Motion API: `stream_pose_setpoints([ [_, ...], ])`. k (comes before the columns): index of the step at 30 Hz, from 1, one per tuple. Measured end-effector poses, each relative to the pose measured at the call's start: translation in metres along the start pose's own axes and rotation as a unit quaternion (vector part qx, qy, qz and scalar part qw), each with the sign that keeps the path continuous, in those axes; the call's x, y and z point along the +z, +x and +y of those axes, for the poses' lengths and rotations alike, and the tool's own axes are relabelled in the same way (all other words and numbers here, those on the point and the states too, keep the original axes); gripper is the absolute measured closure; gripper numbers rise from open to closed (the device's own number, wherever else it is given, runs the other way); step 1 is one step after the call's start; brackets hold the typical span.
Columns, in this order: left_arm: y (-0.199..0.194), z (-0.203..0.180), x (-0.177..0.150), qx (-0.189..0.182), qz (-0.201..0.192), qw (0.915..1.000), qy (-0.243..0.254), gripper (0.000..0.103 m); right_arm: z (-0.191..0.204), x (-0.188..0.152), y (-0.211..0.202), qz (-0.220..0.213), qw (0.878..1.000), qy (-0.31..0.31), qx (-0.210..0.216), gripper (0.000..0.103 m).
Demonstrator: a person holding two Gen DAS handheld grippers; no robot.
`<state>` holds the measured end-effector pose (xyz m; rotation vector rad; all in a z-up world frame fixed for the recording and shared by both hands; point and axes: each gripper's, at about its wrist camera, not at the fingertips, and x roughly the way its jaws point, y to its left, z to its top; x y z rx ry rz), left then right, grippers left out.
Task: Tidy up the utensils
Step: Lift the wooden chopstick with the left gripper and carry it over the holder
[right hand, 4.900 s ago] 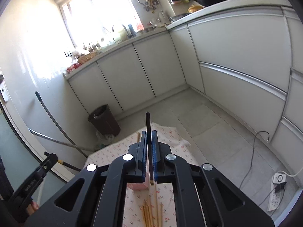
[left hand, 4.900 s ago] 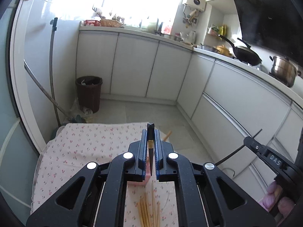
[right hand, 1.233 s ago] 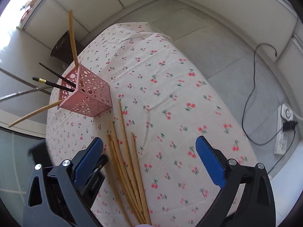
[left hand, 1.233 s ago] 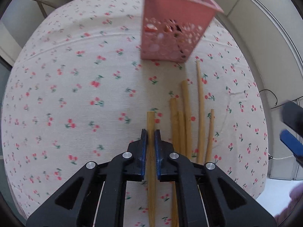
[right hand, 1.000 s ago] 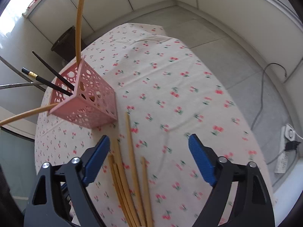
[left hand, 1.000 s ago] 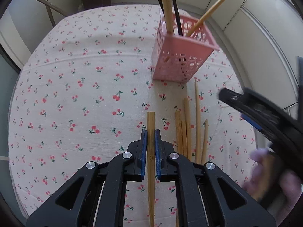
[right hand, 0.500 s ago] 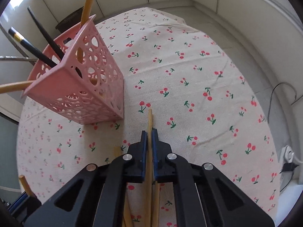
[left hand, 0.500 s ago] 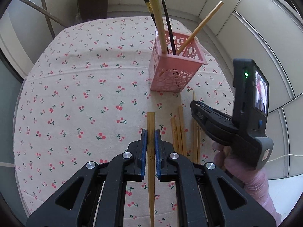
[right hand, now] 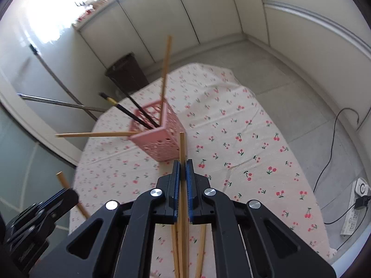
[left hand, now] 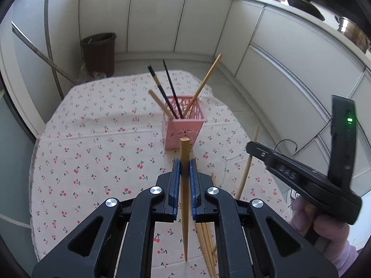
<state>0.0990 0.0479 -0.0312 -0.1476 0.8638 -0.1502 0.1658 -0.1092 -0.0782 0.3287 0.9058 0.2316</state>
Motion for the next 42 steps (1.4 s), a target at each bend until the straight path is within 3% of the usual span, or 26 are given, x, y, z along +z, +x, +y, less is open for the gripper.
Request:
stream_pose_setpoints([
  [6, -0.035, -0.005, -0.005, -0.003, -0.037, 0.9992, 0.016, 0.096, 0.009, -0.005, -0.065, -0.042, 0.998, -0.033, 0.020, 0.098],
  [14, -0.070, -0.013, 0.004, -0.009, -0.076, 0.9969, 0.015, 0.096, 0.001, 0.007, -0.111, -0.074, 0.996, -0.021, 0.038, 0.098],
  [20, -0.084, -0.016, 0.039, -0.014, -0.115, 0.9933, -0.004, 0.096, 0.002, 0.040, -0.143, -0.118, 0.992, -0.001, 0.050, 0.097],
  [25, -0.095, -0.017, 0.080, -0.012, -0.168, 0.9852, -0.033, 0.096, 0.009, 0.076, -0.164, -0.163, 0.985, 0.010, 0.056, 0.097],
  [30, -0.088, -0.015, 0.108, 0.009, -0.208, 0.9765, -0.056, 0.096, 0.016, 0.103, -0.168, -0.200, 0.978, 0.015, 0.057, 0.097],
  [36, -0.062, -0.010, 0.125, 0.035, -0.234, 0.9683, -0.080, 0.096, 0.011, 0.121, -0.144, -0.199, 0.977, 0.043, 0.064, 0.097],
  [42, -0.028, -0.004, 0.134, 0.035, -0.221, 0.9709, -0.084, 0.093, 0.011, 0.132, -0.115, -0.188, 0.979, 0.054, 0.058, 0.097],
])
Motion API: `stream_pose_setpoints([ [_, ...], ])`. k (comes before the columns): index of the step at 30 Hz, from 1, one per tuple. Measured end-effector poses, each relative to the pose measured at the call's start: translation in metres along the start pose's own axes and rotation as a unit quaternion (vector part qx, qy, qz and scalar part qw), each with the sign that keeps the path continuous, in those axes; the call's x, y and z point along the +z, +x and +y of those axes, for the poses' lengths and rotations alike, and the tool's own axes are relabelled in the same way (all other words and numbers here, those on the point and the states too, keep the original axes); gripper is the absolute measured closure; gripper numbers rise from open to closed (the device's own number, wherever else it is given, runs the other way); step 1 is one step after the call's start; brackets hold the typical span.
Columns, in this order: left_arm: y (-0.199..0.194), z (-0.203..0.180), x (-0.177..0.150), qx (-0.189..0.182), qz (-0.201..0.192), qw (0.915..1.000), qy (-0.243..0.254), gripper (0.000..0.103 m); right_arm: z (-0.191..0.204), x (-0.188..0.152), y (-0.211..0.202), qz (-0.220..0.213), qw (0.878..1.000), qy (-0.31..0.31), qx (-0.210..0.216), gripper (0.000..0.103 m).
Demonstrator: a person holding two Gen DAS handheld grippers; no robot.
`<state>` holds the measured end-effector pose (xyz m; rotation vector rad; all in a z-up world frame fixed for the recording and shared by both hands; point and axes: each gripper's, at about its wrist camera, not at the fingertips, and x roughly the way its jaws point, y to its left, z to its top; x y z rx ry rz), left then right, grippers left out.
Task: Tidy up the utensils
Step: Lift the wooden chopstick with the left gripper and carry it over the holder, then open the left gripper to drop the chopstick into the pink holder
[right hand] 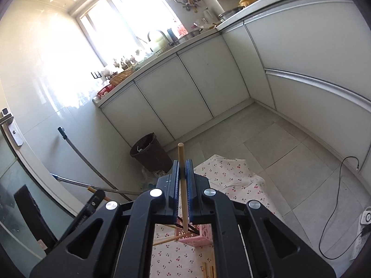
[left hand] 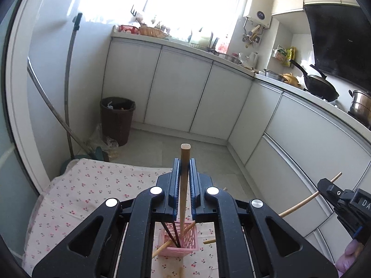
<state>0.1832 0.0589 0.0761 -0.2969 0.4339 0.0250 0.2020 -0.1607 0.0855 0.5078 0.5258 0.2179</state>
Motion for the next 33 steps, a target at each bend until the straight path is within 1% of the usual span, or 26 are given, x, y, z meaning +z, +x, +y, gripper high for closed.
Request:
stream_pose_setpoints([
  [1, 0.005, 0.002, -0.002, 0.006, 0.005, 1.0000, 0.001, 0.091, 0.000, -0.001, 0.006, 0.001, 1.000, 0.001, -0.002, 0.097],
  [2, 0.006, 0.004, -0.001, 0.009, 0.004, 0.9999, -0.003, 0.087, 0.000, -0.002, 0.009, 0.001, 1.000, 0.002, -0.004, 0.097],
  [3, 0.006, 0.006, 0.000, 0.008, 0.003, 0.9999, -0.008, 0.083, 0.000, -0.002, 0.013, 0.001, 1.000, 0.002, -0.005, 0.097],
  [6, -0.005, 0.013, 0.008, -0.001, -0.007, 0.9997, -0.022, 0.077, 0.001, -0.003, 0.023, 0.002, 1.000, -0.001, -0.011, 0.097],
  [12, -0.017, 0.023, 0.017, 0.001, -0.010, 0.9993, -0.036, 0.074, 0.009, -0.014, 0.048, 0.015, 1.000, -0.008, -0.021, 0.097],
  [16, -0.012, 0.024, 0.014, 0.004, 0.005, 0.9994, -0.034, 0.072, 0.014, -0.027, 0.073, 0.027, 0.999, -0.017, -0.025, 0.097],
  [19, -0.007, 0.020, 0.010, 0.008, 0.019, 0.9996, -0.021, 0.070, 0.017, -0.034, 0.089, 0.049, 0.999, -0.017, -0.012, 0.092],
  [20, -0.007, 0.018, 0.008, 0.010, 0.022, 0.9996, -0.015, 0.070, 0.019, -0.038, 0.092, 0.058, 0.998, -0.018, -0.011, 0.092],
  [22, -0.008, 0.014, 0.006, 0.016, 0.023, 0.9996, -0.001, 0.069, 0.024, -0.042, 0.092, 0.060, 0.998, -0.031, -0.012, 0.092],
  [25, -0.013, 0.006, 0.002, 0.020, 0.022, 0.9995, 0.014, 0.066, 0.033, -0.044, 0.083, 0.048, 0.997, -0.055, -0.020, 0.092],
  [27, -0.016, 0.003, 0.000, 0.019, 0.024, 0.9994, 0.019, 0.060, 0.034, -0.045, 0.075, 0.042, 0.997, -0.065, -0.023, 0.092],
  [29, -0.021, 0.000, -0.007, 0.021, 0.025, 0.9992, 0.023, 0.057, 0.034, -0.047, 0.065, 0.036, 0.996, -0.076, -0.028, 0.092],
  [31, -0.025, -0.002, -0.015, 0.026, 0.029, 0.9991, 0.019, 0.050, 0.034, -0.051, 0.056, 0.031, 0.995, -0.086, -0.038, 0.087],
  [33, -0.027, -0.004, -0.024, 0.024, 0.039, 0.9988, 0.019, 0.046, 0.031, -0.055, 0.047, 0.027, 0.994, -0.092, -0.048, 0.076],
])
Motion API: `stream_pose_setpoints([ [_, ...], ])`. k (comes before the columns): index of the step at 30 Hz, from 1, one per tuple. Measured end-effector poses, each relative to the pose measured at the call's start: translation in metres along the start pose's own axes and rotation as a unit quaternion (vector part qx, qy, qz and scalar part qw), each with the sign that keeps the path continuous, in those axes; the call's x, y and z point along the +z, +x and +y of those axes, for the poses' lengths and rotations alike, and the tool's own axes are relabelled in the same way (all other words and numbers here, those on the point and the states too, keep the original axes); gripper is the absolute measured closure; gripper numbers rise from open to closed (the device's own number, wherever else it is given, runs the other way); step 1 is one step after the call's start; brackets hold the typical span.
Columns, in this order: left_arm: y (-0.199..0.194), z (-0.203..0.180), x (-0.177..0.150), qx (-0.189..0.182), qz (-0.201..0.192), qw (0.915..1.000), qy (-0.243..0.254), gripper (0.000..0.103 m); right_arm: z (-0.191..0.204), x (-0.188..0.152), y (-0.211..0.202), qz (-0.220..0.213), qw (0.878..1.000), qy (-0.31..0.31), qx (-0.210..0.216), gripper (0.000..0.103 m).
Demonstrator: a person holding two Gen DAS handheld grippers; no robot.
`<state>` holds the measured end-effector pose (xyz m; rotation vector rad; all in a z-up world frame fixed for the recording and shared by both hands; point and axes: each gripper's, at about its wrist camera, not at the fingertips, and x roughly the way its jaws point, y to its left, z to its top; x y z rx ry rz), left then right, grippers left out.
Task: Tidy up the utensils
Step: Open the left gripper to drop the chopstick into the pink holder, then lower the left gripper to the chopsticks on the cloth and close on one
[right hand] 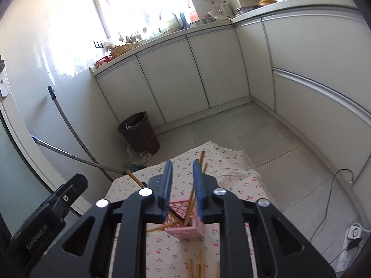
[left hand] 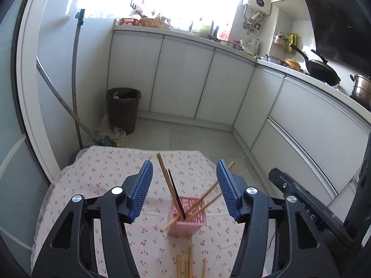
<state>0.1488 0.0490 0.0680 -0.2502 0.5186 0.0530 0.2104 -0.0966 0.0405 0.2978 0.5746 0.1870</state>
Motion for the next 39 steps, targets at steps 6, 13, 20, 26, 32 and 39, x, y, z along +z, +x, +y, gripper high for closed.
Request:
stream_pose_setpoints([
  [6, -0.007, -0.010, -0.022, 0.028, 0.012, 0.9988, 0.038, 0.040, -0.010, -0.022, -0.024, -0.012, 0.998, -0.033, -0.057, 0.068],
  [13, -0.012, -0.002, -0.054, 0.042, 0.038, 0.9977, 0.037, 0.028, -0.022, -0.049, -0.043, -0.010, 0.993, -0.063, -0.095, 0.050],
  [20, -0.010, 0.000, -0.081, 0.051, 0.072, 0.9949, 0.049, 0.021, -0.031, -0.089, -0.045, 0.039, 0.986, -0.092, -0.130, 0.037],
  [26, 0.004, 0.008, -0.098, 0.064, 0.113, 0.9904, 0.048, 0.007, -0.052, -0.110, -0.043, 0.065, 0.981, -0.075, -0.169, 0.015],
  [32, 0.054, 0.032, -0.130, 0.057, 0.256, 0.9649, 0.001, 0.007, -0.090, -0.124, -0.017, 0.172, 0.969, -0.032, -0.172, 0.015],
  [39, 0.105, 0.054, -0.174, 0.065, 0.368, 0.9249, -0.067, 0.007, -0.111, -0.143, 0.008, 0.279, 0.953, 0.041, -0.113, 0.015],
])
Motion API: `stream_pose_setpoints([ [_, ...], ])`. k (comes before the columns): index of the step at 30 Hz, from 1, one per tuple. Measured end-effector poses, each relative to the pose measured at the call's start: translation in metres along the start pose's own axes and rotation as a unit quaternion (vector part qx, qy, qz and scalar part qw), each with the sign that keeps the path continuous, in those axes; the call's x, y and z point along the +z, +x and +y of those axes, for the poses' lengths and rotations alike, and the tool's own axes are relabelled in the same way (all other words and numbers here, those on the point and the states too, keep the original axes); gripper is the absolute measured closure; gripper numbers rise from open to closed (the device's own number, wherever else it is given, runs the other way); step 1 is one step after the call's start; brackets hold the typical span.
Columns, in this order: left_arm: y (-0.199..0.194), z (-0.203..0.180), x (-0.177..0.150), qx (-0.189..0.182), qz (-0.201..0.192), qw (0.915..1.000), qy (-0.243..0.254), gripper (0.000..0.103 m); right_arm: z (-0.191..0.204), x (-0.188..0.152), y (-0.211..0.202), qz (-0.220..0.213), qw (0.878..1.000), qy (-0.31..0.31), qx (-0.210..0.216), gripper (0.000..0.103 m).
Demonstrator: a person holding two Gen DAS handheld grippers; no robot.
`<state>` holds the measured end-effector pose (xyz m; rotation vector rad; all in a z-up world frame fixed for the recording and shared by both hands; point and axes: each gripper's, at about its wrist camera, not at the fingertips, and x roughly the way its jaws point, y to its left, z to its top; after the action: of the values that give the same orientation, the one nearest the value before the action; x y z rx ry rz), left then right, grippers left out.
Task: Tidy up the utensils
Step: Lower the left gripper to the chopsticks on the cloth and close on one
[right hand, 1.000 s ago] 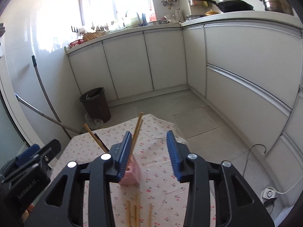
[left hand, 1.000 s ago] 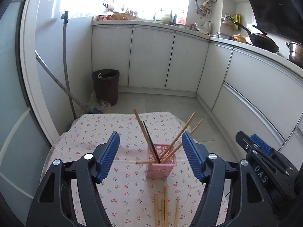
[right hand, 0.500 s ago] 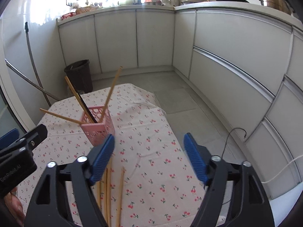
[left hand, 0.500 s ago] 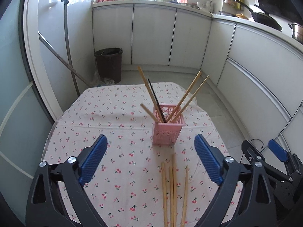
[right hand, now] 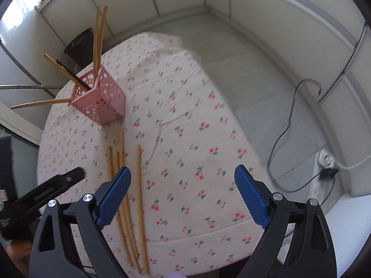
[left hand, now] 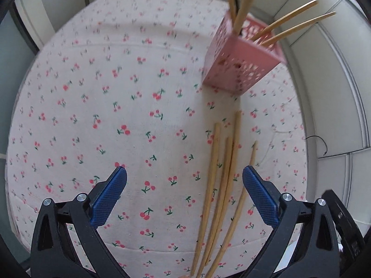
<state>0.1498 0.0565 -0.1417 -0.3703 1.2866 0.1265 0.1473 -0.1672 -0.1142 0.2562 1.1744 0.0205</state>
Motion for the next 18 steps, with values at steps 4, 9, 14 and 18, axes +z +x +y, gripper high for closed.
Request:
stream_pose_setpoints([
  [4, 0.018, -0.005, 0.006, 0.016, 0.006, 0.9999, -0.001, 0.007, -0.003, -0.001, 0.004, 0.019, 1.000, 0.015, 0.012, 0.015],
  [9, 0.031, -0.015, 0.015, 0.029, -0.003, 0.9996, -0.003, 0.007, -0.010, 0.001, 0.005, 0.031, 0.998, 0.037, 0.029, 0.015],
  [14, 0.040, -0.035, 0.025, 0.070, -0.035, 0.9962, 0.037, 0.009, -0.017, 0.003, 0.009, 0.043, 0.997, 0.056, 0.039, 0.015],
  [18, 0.046, -0.041, 0.027, 0.071, -0.038, 0.9958, 0.045, 0.023, -0.020, 0.003, 0.010, 0.045, 0.996, 0.062, 0.041, 0.015],
])
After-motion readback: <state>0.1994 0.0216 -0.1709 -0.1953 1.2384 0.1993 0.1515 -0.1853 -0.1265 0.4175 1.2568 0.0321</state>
